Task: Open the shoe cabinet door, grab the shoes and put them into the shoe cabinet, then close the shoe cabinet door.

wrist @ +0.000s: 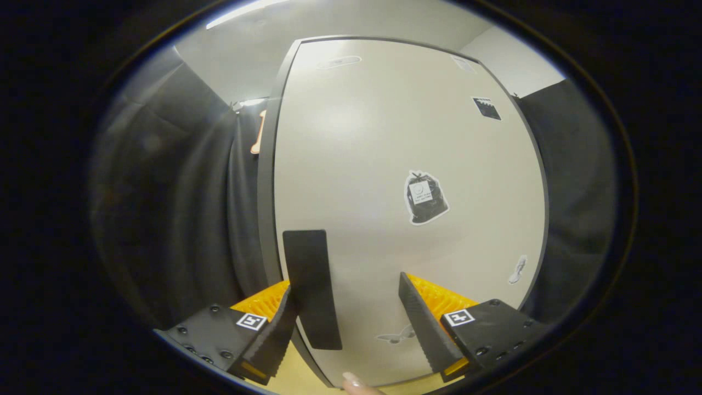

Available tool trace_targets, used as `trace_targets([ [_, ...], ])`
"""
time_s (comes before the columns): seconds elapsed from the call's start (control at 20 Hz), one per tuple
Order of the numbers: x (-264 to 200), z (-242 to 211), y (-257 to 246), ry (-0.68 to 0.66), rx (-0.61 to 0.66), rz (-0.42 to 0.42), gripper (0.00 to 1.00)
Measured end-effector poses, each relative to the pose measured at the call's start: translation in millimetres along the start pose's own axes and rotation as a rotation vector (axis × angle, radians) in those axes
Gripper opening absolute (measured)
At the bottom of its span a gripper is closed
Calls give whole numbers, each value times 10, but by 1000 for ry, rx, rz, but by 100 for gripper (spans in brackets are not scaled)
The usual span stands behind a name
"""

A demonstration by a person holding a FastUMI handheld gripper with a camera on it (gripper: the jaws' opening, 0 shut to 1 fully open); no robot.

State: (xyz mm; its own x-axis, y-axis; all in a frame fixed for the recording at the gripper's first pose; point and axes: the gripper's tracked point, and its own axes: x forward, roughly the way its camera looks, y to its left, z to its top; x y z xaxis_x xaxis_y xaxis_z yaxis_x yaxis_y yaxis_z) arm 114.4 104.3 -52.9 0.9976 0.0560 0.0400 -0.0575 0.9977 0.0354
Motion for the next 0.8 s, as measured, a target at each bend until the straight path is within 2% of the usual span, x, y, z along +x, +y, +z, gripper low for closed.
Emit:
trace_targets([
  [0.4, -152, -39, 68, 28, 30, 57, 100],
  [0.65, -453, 120, 118, -6, 82, 131, 100],
  [0.8, -680, 189, -12, -21, 80, 147, 100],
])
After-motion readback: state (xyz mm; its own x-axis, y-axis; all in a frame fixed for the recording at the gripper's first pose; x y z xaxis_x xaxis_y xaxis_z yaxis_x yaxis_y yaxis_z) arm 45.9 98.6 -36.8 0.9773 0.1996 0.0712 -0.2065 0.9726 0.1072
